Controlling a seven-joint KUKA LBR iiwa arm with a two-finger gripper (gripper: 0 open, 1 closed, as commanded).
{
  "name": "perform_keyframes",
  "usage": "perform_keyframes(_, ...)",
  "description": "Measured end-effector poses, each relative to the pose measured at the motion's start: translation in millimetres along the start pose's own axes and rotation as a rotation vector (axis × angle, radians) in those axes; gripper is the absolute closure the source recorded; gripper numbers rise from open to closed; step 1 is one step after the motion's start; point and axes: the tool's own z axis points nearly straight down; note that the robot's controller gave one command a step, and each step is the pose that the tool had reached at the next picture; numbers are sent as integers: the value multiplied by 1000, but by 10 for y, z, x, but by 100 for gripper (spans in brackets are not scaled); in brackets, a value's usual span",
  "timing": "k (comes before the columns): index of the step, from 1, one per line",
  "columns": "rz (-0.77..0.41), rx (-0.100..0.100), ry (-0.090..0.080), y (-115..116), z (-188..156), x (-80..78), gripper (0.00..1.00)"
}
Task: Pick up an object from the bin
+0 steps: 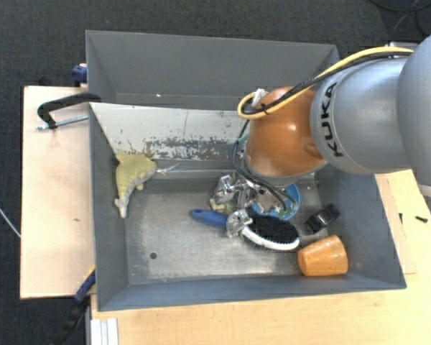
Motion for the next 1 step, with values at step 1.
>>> perform_keyframes(1,22,3,4,169,-1245,-47,100)
